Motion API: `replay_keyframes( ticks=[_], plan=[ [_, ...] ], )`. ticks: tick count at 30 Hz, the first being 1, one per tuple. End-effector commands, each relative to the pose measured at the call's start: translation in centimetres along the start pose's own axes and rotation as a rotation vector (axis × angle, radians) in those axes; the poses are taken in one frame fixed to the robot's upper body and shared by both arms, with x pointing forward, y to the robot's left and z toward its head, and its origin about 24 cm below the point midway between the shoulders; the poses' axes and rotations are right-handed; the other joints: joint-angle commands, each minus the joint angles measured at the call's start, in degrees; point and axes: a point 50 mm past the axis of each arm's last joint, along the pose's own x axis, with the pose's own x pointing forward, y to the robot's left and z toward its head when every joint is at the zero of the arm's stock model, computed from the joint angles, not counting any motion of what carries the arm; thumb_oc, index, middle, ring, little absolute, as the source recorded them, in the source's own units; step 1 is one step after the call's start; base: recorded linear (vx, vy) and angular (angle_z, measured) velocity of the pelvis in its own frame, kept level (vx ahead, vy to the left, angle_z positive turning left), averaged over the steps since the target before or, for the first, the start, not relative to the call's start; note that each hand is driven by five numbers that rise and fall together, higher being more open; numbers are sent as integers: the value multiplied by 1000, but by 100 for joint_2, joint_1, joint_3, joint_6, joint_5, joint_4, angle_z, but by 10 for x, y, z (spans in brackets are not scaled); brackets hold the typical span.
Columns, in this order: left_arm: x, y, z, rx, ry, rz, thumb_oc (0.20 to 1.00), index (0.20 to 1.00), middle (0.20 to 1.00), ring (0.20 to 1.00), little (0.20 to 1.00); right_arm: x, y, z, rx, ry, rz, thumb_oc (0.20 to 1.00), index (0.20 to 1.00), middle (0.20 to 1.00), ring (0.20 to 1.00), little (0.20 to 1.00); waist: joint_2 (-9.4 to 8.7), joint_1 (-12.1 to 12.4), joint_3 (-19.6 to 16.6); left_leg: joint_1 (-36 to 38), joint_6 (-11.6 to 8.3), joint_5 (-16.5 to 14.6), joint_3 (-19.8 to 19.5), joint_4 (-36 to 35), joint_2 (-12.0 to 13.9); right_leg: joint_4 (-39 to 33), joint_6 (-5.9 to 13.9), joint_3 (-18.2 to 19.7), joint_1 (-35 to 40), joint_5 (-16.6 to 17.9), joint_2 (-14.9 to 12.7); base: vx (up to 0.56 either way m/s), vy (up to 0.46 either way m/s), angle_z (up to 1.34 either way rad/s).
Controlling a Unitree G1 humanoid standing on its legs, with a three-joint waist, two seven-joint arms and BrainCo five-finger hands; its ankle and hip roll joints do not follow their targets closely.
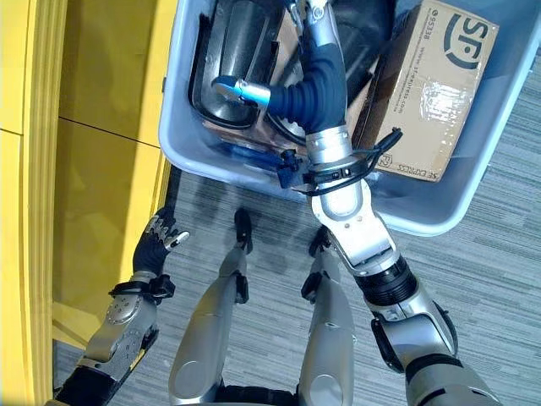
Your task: Move parts from the plastic box to the shelf.
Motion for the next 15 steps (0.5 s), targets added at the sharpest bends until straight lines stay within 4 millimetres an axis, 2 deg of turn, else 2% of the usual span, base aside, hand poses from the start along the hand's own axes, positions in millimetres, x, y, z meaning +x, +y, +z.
replay_keyframes(
  ticks=[1,3,4,5,6,7,15],
  plan=[
    [-19,14,11,86,-48,19,1000,1000,1000,1000,1000,3,-1,25,-41,-158,-12,1000,1000,1000,1000,1000,-243,69,-137,-41,-325,-438,-104,460,224,-119,722,553,115,-145,-277,-7,-11,-4],
    [-19,14,11,84,-50,16,1000,1000,1000,1000,1000,2,1,22,-39,-136,-1,1000,1000,1000,1000,1000,-248,64,-137,48,-363,-554,-144,444,238,-115,781,602,188,-252,-251,31,-5,-1],
    [-19,13,10,78,-51,18,1000,1000,1000,1000,1000,-1,0,18,-39,-116,-9,1000,1000,1000,1000,1000,-259,34,-137,-55,-320,-433,-97,459,228,-112,730,558,89,-132,-275,61,-11,0],
    [-19,13,10,78,-50,19,1000,1000,1000,1000,1000,-1,0,18,-38,-116,-9,1000,1000,1000,1000,1000,-252,42,-137,36,-360,-552,-140,450,239,-97,787,602,165,-246,-257,-80,-2,0],
    [-19,13,10,78,-49,20,1000,1000,1000,1000,1000,-1,0,17,-47,-109,-13,1000,1000,1000,1000,1000,-265,23,-137,-56,-319,-434,-92,457,231,-117,729,564,93,-131,-278,67,-4,0],
    [-19,13,10,78,-51,23,1000,1000,1000,1000,1000,-1,-1,16,-49,-107,-21,1000,1000,1000,1000,1000,-262,28,-137,34,-360,-552,-135,447,245,-99,785,612,162,-245,-261,0,0,0],
    [-20,13,8,78,-46,40,1000,1000,1000,1000,1000,-15,-13,12,-54,-73,-125,1000,1000,1000,1000,1000,-295,-73,-137,23,-352,-574,-100,467,248,-87,786,628,131,-240,-262,8,-1,0]
  ],
)
